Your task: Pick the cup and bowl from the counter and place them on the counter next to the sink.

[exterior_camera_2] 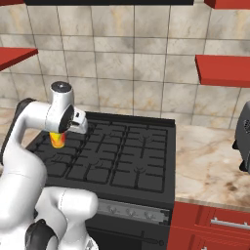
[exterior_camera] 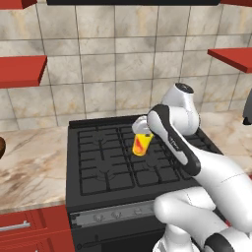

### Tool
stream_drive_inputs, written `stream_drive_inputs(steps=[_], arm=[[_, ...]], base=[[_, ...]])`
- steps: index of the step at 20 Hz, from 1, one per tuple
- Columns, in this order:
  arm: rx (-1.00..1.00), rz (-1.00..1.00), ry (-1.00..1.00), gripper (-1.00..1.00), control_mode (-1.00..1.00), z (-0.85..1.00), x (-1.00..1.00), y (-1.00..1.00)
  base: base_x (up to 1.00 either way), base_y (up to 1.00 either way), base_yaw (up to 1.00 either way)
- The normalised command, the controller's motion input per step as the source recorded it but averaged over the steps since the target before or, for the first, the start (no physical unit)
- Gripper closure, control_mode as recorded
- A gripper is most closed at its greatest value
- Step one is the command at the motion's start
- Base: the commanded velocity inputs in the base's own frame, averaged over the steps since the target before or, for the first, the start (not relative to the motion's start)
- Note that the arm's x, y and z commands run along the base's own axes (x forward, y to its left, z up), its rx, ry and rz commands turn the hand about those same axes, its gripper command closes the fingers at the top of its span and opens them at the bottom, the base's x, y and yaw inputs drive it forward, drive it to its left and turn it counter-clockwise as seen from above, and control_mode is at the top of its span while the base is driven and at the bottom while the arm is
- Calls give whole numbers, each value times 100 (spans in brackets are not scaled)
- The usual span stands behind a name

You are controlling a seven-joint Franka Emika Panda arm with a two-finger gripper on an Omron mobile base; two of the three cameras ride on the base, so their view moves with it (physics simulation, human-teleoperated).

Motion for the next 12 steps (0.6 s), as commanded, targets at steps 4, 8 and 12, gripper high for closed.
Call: stream_drive_inputs(steps=[4, 8, 12], arm=[[-13, 14, 0, 100, -100, 0, -42, -48], [-7, 4, 0, 100, -100, 0, -53, -31], [0, -4, 0, 100, -100, 0, -35, -12]], base=[[0, 0, 0], [0, 0, 0], [0, 0, 0]])
